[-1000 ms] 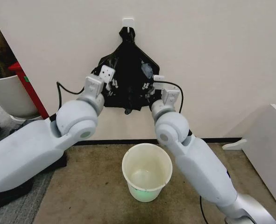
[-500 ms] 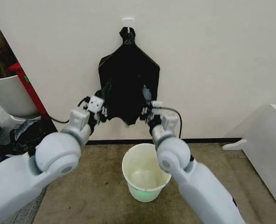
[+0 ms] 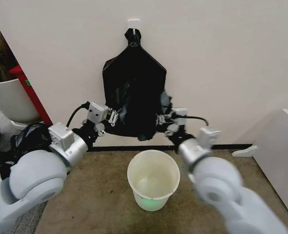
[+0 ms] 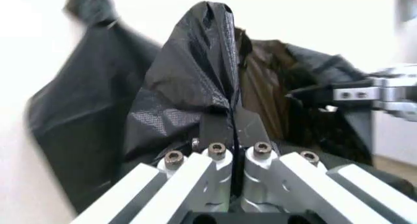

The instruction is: Place the garbage bag over the trash bin.

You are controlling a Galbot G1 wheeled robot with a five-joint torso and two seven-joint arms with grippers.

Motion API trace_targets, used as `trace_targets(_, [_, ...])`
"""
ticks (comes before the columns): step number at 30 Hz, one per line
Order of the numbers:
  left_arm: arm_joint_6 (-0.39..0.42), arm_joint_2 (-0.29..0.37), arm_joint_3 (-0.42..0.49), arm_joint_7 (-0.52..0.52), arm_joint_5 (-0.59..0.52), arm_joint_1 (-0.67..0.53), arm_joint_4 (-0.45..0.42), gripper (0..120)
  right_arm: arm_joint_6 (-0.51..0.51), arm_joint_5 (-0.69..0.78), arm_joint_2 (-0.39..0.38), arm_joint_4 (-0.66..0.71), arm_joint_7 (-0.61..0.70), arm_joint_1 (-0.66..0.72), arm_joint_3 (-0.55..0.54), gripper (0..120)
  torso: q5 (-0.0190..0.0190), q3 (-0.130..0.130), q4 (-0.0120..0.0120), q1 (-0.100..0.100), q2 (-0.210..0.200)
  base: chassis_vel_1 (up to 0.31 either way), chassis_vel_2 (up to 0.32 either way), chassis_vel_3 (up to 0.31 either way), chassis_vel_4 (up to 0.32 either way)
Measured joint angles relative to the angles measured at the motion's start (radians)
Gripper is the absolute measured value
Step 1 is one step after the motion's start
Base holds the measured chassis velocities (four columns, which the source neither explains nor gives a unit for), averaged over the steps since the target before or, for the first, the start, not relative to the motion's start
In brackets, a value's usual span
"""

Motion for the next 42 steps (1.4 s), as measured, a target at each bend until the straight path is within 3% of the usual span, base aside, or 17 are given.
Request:
trace_targets(2, [-0.002,0.006,0.006,0.011,-0.023,-0.005,-0.017,0,0.009,0.053,-0.076,0.027,0.003,-0.017,0.035,0,-0.0006,0.000,0.0000,0.000,0.000,0.000,0.000,0.000,0.000])
trace_targets(4, [-0.002,0.006,0.006,0.011,-0.023,-0.005,-0.017,0,0.009,0.053,-0.076,0.027,0.003,-0.017,0.035,0,-0.0006,0.000,0.0000,0.000,0.000,0.000,0.000,0.000,0.000])
trace_targets(5, [0.003,0.007,0.014,0.016,-0.029,0.012,-0.020,0,0.014,0.084,-0.127,0.032,0.010,-0.053,0.058,0,-0.0006,0.000,0.0001,0.000,0.000,0.000,0.000,0.000,0.000])
trace_targets(7, [0.008,0.002,0.018,0.027,-0.017,0.062,-0.020,0,0.019,0.067,-0.152,0.032,0.005,-0.125,0.074,0,-0.0006,0.000,0.0002,0.000,0.000,0.000,0.000,0.000,0.000])
trace_targets(11, [-0.007,-0.022,0.027,0.105,0.088,0.187,0.020,0,0.026,-0.027,-0.131,0.030,-0.003,-0.306,0.081,0,-0.0004,0.000,0.0002,0.000,0.000,0.000,0.000,0.000,0.000])
trace_targets(15, [-0.026,-0.063,0.066,0.163,0.163,0.220,0.081,0,0.040,-0.097,-0.093,0.028,-0.001,-0.399,0.072,0,-0.0007,0.000,0.0004,0.000,0.000,0.000,0.000,0.000,0.000])
trace_targets(21, [-0.018,-0.153,0.200,0.180,0.201,0.108,0.145,0,0.053,-0.161,-0.060,0.025,0.007,-0.482,0.080,0,-0.0008,0.000,0.0002,0.000,0.000,0.000,0.000,0.000,0.000])
trace_targets(26, [-0.004,-0.175,0.295,0.171,0.165,-0.032,0.143,0,0.055,-0.119,-0.094,0.024,0.030,-0.502,0.130,0,-0.0004,0.000,0.0001,0.000,0.000,0.000,0.000,0.000,0.000])
trace_targets(29, [0.009,-0.193,0.407,0.156,0.124,-0.161,0.143,0,0.064,-0.107,-0.131,0.023,0.027,-0.526,0.197,0,-0.0003,0.000,0.0001,0.000,0.000,0.000,0.000,0.000,0.000])
trace_targets(32, [0.010,-0.208,0.448,0.143,0.110,-0.191,0.149,0,0.064,-0.099,-0.138,0.023,0.025,-0.535,0.231,0,-0.0003,0.000,0.0001,0.000,0.000,0.000,0.000,0.000,0.000])
trace_targets(37, [0.015,-0.289,0.545,0.077,0.054,-0.232,0.183,0,0.062,-0.047,-0.154,0.023,-0.002,-0.589,0.353,0,-0.0003,0.000,0.0000,0.000,0.000,0.000,0.000,0.000,0.000])
trace_targets(42, [0.028,-0.334,0.584,0.027,-0.025,-0.255,0.199,0,0.060,0.017,-0.166,0.023,-0.005,-0.600,0.411,0,-0.0003,0.000,0.0001,0.000,0.000,0.000,0.000,0.000,0.000])
